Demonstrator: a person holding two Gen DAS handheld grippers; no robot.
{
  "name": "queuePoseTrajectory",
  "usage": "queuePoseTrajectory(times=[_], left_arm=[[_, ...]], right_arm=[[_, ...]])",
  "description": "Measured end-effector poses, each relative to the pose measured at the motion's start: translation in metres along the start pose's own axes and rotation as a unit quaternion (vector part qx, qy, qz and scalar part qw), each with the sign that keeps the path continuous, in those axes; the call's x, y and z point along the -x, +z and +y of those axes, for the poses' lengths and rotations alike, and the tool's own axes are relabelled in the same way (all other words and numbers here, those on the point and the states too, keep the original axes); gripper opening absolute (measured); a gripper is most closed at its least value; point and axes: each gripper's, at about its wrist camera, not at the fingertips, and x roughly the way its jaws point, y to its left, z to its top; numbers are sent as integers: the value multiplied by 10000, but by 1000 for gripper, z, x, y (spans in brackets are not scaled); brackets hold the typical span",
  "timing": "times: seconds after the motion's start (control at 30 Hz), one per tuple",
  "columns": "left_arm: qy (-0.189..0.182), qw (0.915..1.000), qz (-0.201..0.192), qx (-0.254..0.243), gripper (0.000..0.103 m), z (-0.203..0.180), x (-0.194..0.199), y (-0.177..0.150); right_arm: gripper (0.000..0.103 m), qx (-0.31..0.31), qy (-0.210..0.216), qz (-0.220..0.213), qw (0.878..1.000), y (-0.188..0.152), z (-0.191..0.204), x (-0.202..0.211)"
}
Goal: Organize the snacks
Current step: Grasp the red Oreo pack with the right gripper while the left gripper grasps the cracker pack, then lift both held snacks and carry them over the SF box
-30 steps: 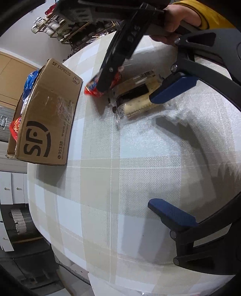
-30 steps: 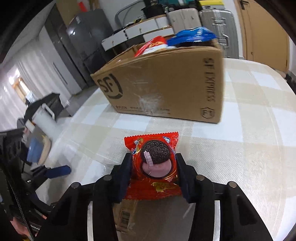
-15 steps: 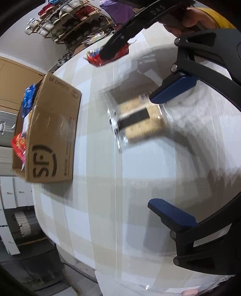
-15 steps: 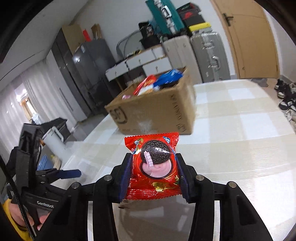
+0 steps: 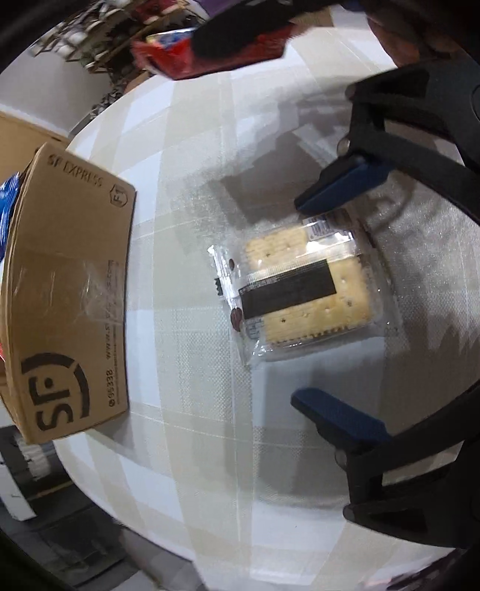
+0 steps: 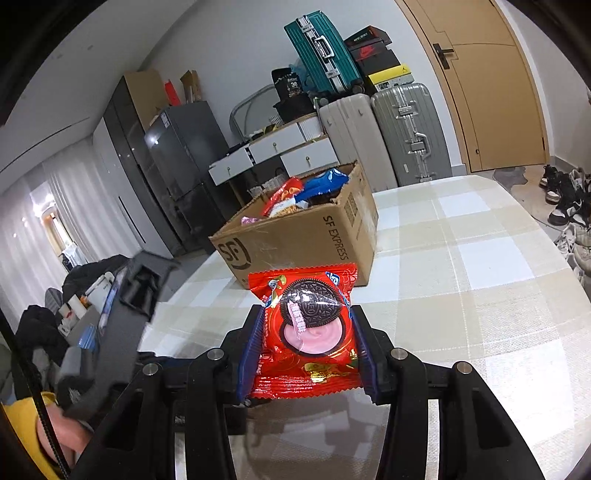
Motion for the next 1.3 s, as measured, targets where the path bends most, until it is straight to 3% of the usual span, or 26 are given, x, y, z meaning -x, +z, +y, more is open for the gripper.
queuePoseTrajectory(times=[0.1, 0.27, 0.6, 0.9, 1.13, 1.3], left_arm=[[-145, 9997, -127, -179, 59, -2, 9, -1], [-284, 9993, -153, -195, 59, 3, 15, -4], [-315, 9966, -749, -158, 59, 26, 64, -24], [-560, 9913, -1188, -6, 59, 67, 116, -48], [-723, 9873, -1414, 17, 59, 87, 139, -64], [-848, 9823, -1670, 12, 59, 101, 160, -56]], right_arm=[[46, -34, 7, 8, 10000, 0, -1, 0], [46, -102, 6, 27, 9999, -1, -2, 0], [46, -200, 89, 45, 9997, -3, -4, 0], [46, -228, 491, 133, 9984, 0, 28, 25], [46, -266, 542, 208, 9980, -7, 52, 45], [46, -163, 461, 189, 9986, 0, 68, 56]])
